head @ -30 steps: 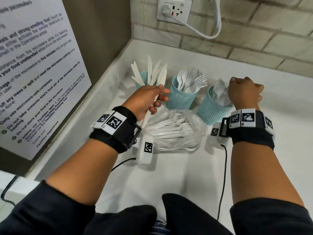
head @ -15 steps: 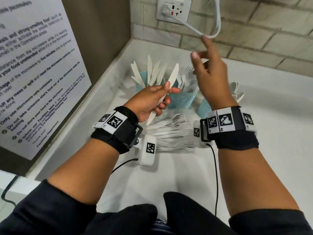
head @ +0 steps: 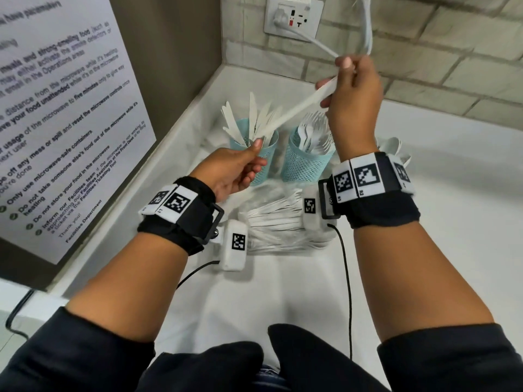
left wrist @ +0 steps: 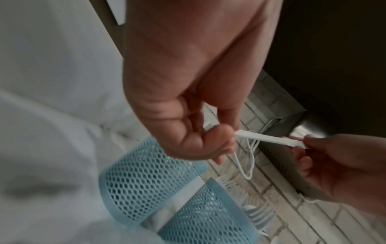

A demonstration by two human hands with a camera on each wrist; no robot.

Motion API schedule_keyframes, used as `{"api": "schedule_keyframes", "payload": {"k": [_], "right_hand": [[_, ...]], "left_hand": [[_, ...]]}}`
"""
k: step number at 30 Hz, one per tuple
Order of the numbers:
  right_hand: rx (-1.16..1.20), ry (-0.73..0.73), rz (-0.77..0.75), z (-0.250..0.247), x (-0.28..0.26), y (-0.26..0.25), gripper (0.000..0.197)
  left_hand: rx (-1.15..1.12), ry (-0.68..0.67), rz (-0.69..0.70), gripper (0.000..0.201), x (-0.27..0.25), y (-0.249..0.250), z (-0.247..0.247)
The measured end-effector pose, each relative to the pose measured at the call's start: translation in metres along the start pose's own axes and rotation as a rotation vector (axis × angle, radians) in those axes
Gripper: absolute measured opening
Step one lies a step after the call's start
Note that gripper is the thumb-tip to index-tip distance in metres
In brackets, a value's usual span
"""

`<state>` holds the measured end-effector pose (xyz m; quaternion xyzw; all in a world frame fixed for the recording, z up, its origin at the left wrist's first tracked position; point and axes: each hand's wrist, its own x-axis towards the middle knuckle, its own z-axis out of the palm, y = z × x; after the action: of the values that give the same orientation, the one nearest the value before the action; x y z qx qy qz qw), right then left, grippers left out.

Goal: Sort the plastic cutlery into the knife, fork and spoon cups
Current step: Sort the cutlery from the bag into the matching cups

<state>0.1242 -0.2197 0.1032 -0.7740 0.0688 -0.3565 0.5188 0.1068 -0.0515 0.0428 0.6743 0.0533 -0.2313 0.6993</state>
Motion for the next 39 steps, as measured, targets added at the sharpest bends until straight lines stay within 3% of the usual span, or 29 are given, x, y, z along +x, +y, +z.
{"api": "schedule_keyframes", "payload": {"k": [3, 5, 8, 14, 21, 27, 29, 31, 33, 37, 39], "right_hand": [[-0.021, 0.127, -0.14, 0.006, -0.002, -0.003, 0.019], [-0.085, 0.106, -0.198, 0.014, -0.007, -0.001, 0.026], [-0.192, -0.05, -0.215, 0.025, -0.017, 0.006, 0.032], [-0.45, -0.373, -0.25, 0.042, -0.024, 0.024, 0.025], [-0.658, -0.522, -0.222, 0.052, -0.029, 0.045, 0.027], [-0.74, -0.683, -0.155, 0.035, -0.025, 0.029, 0.036], [-0.706, -0.629, -0.123, 0.025, -0.019, 0.021, 0.042], [-0.637, -0.49, -0.099, 0.015, -0.014, 0.013, 0.032], [-0.682, -0.487, -0.053, 0.004, -0.011, 0.005, 0.025], [-0.83, -0.946, 0.218, -0.015, -0.022, -0.007, 0.017], [-0.909, -1.079, 0.236, -0.017, -0.031, 0.0, 0.018]], "left_hand": [[0.037, 0.043, -0.019, 0.03, 0.002, -0.002, -0.008], [0.096, 0.089, -0.022, 0.023, 0.003, -0.004, -0.011], [0.242, 0.116, -0.019, 0.016, 0.002, -0.007, -0.012], [0.428, 0.087, -0.021, 0.013, -0.001, -0.016, -0.007], [0.518, 0.05, -0.124, 0.02, 0.0, -0.025, -0.004], [0.624, -0.025, -0.135, 0.024, 0.0, -0.032, 0.0], [0.667, -0.027, -0.11, 0.026, 0.001, -0.033, -0.001], [0.689, -0.031, -0.092, 0.028, 0.001, -0.034, -0.002], [0.686, -0.024, -0.085, 0.027, 0.001, -0.033, -0.001], [0.723, 0.032, 0.001, 0.032, 0.001, -0.031, 0.001], [0.715, 0.083, 0.028, 0.035, 0.004, -0.031, 0.001]]}}
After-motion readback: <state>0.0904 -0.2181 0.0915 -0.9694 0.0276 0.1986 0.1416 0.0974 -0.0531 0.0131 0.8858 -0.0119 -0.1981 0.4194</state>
